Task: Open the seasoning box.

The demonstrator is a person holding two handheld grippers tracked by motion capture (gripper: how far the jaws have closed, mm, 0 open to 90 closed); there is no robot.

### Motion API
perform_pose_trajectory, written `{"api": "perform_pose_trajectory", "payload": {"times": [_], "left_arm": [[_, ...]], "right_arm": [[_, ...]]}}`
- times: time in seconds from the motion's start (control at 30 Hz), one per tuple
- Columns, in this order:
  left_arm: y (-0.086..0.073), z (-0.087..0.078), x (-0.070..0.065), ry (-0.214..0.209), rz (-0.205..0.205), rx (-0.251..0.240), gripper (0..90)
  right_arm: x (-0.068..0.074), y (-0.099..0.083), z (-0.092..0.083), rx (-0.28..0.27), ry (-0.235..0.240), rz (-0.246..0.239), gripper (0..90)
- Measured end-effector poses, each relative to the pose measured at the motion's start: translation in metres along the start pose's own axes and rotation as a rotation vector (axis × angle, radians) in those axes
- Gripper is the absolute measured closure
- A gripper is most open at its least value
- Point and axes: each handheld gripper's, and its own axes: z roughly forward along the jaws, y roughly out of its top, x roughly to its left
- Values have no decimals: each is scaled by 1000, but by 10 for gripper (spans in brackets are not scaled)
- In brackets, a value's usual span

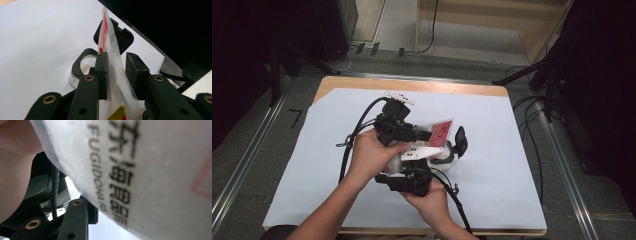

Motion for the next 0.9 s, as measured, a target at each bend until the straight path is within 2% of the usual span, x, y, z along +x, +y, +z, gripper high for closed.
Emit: {"api": "perform_pose_trajectory", "payload": {"times": [0.33,0.57,0.9], "left_arm": [[0,0,-1,8,8,3,736],[1,-1,-2,15,12,5,744],[2,1,-2,9,13,4,744]], "right_arm": [[0,0,0,-2,-4,2,622],[2,-1,0,-9,-22,-19,621],[1,0,0,-9,-24,-11,624]]}}
